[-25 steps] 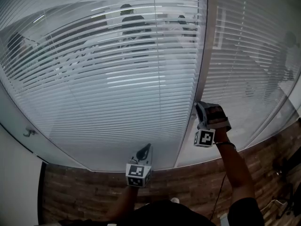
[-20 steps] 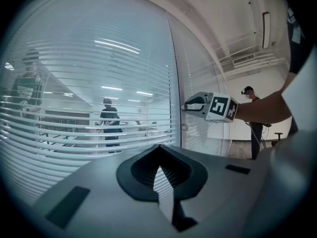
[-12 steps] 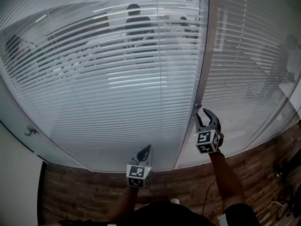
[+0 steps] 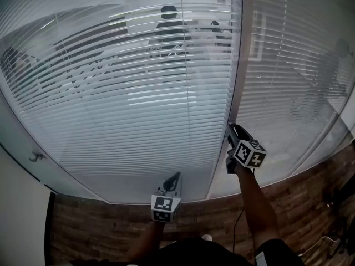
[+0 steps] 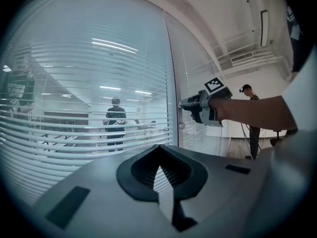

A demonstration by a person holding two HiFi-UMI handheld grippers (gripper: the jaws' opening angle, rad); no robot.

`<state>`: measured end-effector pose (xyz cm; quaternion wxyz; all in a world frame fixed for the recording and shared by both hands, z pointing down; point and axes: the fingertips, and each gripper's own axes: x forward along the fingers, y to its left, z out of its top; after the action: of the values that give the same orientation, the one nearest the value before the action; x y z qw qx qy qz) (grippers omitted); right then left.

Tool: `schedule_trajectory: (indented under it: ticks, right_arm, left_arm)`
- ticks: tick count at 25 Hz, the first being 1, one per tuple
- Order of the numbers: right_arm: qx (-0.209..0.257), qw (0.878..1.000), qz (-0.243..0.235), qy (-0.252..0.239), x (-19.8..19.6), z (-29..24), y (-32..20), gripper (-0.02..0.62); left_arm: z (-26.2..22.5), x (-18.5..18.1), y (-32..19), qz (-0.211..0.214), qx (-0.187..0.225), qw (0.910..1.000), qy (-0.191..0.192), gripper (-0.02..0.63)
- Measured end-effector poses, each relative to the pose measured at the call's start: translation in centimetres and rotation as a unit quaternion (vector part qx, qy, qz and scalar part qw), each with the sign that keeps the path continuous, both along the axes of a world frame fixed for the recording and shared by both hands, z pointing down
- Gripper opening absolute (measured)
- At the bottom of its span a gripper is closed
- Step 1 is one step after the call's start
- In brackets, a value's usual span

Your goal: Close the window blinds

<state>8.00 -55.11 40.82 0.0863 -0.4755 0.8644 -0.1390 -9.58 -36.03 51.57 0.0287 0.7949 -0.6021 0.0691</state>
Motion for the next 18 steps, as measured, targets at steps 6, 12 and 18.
schedule_trajectory:
  ticks: [6,12,18]
  right_arm:
    - [0.000,1.000,0.021,0.022,0.10,-0.14,-0.59,0.149]
    - [0.036,0.996,0.036,0.075,0.06,-0.03,-0.46,0.127]
    - [0.079,0.982,0.033,0.171,-0.30,-0.25,-0.27,0.127]
  left_arm:
    - [0.21,-0.49,0.25,-0.010,-0.007,0.9999,0.007,0.000]
    - [0.30,-0.85,0.25,-0.015,-0.008,0.9998,-0.002,0.000]
    - [-0.07,-0.70,-0.02,-0.015,-0.006,0.9999,0.000,0.000]
